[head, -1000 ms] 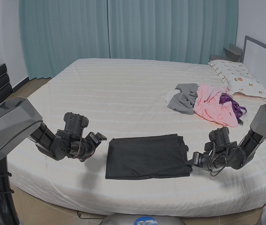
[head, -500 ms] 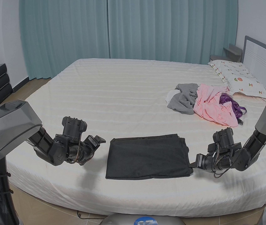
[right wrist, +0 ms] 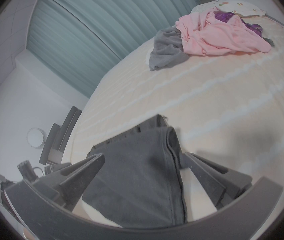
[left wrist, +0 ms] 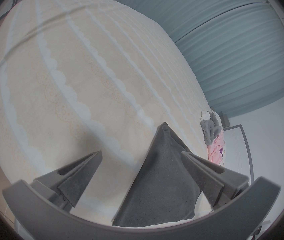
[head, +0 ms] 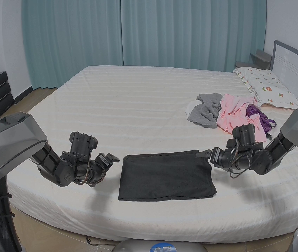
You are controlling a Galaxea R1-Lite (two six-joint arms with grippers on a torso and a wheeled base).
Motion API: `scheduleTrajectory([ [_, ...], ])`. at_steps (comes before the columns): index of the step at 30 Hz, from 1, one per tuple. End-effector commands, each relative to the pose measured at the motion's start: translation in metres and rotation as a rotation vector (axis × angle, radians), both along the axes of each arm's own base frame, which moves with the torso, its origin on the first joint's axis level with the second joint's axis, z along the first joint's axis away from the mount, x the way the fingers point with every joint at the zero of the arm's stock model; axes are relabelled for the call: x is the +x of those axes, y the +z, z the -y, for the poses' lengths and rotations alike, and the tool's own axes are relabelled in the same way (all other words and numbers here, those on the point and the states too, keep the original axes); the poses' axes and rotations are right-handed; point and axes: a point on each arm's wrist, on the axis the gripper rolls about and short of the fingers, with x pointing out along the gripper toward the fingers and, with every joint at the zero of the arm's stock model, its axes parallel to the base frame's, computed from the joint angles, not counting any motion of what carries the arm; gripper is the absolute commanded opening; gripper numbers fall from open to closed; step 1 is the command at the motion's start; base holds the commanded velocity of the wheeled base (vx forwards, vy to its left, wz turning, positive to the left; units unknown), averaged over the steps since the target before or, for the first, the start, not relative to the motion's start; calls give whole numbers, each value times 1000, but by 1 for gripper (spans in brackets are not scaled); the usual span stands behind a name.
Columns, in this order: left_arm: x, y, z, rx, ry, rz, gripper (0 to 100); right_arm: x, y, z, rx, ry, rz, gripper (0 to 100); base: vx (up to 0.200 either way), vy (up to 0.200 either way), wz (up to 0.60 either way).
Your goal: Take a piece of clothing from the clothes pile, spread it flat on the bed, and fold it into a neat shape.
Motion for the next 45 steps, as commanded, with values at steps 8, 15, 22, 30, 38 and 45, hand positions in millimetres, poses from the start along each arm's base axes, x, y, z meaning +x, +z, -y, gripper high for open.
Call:
scheduleTrajectory([
  [8, -2, -4, 0, -2, -4, -15, 100, 58, -30, -14, 6, -44, -9, 100, 0, 0, 0],
  [15, -1, -3, 0, -2, -3, -13, 100, 69, -30, -15, -4, -69, 19, 0, 0, 0, 0],
  [22, -1, -5, 0, -1, -3, -16, 100, 72, -30, -5, -22, -114, 26, 0, 0, 0, 0],
  [30, 15, -5, 5, -14, -5, 31, 100, 78, -27, 9, -16, -151, 43, 0, 0, 0, 0],
  [38, 57, -18, 17, -18, -3, 104, 100, 77, -27, 8, -11, -154, 40, 0, 0, 0, 0],
  [45, 79, -30, 35, 17, -54, 126, 100, 78, -27, 7, 14, -171, 32, 0, 0, 0, 0],
])
